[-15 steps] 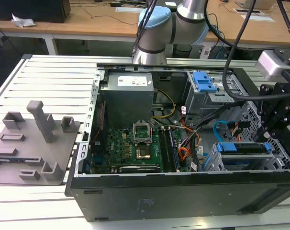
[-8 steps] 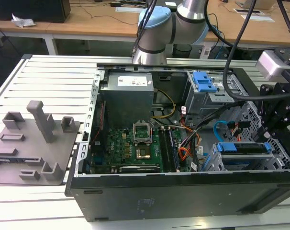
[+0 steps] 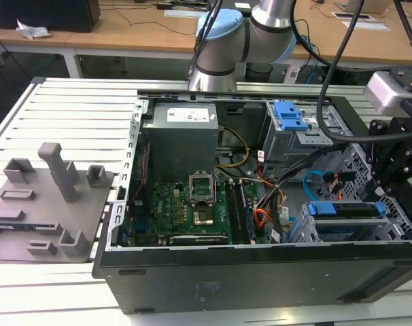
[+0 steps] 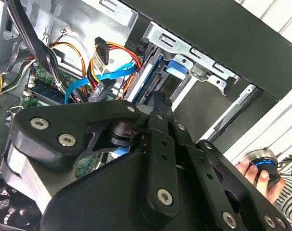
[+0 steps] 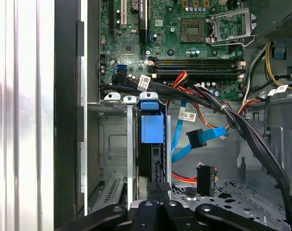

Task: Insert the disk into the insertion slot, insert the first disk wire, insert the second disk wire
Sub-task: 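Insert the first disk wire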

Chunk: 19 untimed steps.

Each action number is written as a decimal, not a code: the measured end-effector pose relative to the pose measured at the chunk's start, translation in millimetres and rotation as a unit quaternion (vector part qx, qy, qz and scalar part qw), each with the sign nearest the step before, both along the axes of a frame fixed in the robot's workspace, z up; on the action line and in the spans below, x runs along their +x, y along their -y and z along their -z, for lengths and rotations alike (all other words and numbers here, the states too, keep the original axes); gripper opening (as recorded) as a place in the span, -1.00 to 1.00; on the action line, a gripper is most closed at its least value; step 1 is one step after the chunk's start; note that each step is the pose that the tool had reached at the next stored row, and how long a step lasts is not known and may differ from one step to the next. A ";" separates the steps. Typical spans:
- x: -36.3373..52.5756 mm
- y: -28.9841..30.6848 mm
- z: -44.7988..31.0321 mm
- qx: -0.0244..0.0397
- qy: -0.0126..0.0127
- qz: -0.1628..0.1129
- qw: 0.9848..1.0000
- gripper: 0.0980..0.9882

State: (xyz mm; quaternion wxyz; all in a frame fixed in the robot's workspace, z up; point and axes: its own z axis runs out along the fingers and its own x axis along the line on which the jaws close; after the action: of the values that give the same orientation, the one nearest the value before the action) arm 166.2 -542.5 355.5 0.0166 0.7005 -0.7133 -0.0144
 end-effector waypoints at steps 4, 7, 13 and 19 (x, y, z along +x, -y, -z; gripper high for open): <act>0.1 0.0 0.0 0.000 0.000 0.000 1.000 -0.41; 10.7 -0.5 -0.2 0.000 0.000 0.000 1.000 -0.41; 10.8 -1.2 -7.0 -0.002 0.000 0.000 1.000 -0.41; 10.8 -13.4 -7.0 -0.002 0.000 0.000 1.000 -0.41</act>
State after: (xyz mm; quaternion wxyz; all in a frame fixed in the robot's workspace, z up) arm 176.9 -529.2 362.5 0.0180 0.7004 -0.7134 -0.0131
